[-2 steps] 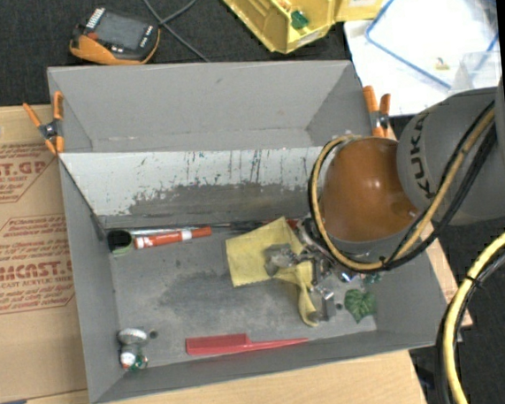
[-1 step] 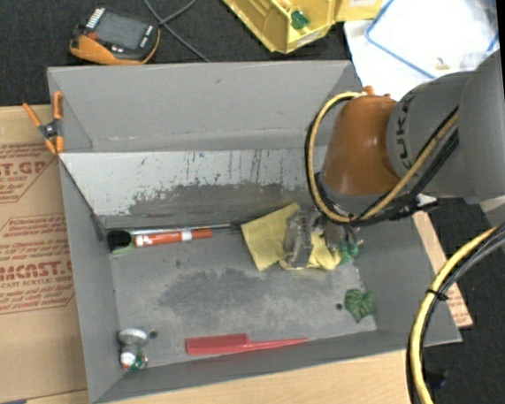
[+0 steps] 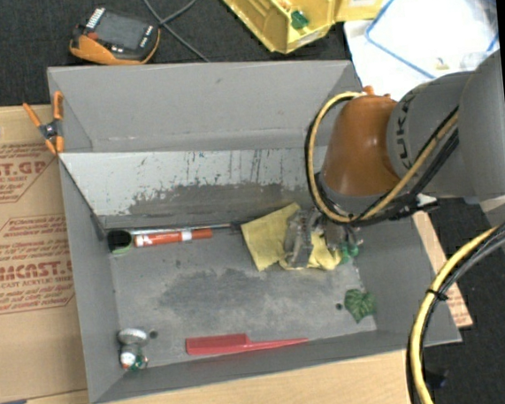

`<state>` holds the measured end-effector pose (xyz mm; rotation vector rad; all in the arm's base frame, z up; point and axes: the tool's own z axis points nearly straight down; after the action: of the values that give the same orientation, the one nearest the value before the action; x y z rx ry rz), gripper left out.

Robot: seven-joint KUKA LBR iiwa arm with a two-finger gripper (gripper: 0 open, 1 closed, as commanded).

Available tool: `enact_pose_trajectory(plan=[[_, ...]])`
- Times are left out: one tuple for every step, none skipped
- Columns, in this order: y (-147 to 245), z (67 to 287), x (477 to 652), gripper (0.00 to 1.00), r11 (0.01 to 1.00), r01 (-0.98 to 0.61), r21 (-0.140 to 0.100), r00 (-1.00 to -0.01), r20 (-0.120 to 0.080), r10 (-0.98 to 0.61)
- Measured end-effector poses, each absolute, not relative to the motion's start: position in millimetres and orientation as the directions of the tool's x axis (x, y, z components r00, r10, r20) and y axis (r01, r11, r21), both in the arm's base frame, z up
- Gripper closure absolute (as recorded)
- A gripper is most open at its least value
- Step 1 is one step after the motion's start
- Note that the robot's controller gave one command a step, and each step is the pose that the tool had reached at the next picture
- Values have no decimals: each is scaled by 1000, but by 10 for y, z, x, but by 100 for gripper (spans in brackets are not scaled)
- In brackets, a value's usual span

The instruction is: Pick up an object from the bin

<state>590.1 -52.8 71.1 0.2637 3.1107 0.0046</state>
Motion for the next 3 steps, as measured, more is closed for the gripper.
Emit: enact_pose_trajectory(plan=[[-509,715,5860,100,979,203,7,-979,-25,203],[-135,775,5693,100,934,356,9,-934,-20,356],[-365,715,5611,100,968,251,8,-968,-30,251]])
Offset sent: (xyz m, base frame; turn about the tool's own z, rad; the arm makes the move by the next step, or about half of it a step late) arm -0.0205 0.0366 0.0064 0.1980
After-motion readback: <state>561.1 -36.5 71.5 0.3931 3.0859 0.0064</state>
